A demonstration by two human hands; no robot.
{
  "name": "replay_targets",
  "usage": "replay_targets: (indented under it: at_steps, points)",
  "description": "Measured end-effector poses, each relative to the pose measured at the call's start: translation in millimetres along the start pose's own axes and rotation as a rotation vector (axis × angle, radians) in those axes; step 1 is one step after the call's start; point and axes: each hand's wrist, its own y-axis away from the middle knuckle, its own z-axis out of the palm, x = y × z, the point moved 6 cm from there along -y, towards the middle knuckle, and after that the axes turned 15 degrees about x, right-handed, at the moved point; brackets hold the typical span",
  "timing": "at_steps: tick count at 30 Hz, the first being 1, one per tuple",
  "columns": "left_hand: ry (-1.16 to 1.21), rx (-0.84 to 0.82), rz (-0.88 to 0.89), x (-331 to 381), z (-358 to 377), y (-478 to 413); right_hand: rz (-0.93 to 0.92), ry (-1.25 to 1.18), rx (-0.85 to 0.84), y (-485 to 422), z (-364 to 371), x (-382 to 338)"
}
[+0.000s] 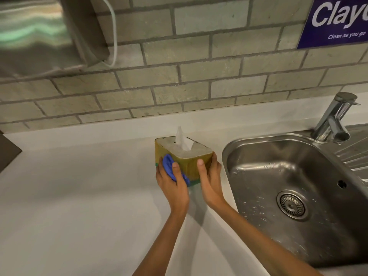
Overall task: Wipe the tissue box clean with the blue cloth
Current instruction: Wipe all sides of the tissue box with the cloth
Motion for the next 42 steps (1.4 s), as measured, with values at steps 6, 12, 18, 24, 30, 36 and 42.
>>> replay_targets:
  at_steps: [6,12,18,24,30,36,42]
  points:
    - [-0.008,-0.013,-0.348,-21,-12,-3,-0.144,0.066,-0.035,32,8,-4]
    - [0.014,0.084,-0.481,-36,-26,-5,-0.174,0.098,-0.097,56,15,-1]
    - [0.052,0.203,-0.541,-45,-39,-8,-0.142,0.099,-0.179,80,18,14]
    - [0.082,0.222,-0.478,-38,-38,-2,-0.119,0.147,-0.232,93,19,25]
    - [0.108,0.180,-0.435,-35,-28,4,-0.152,0.158,-0.339,106,22,29]
    - [0.026,0.065,-0.511,-40,-25,-16,-0.130,0.089,-0.253,96,9,24]
    - [-0.015,-0.102,-0.501,-38,-18,-48,-0.158,0.022,0.174,19,-46,13]
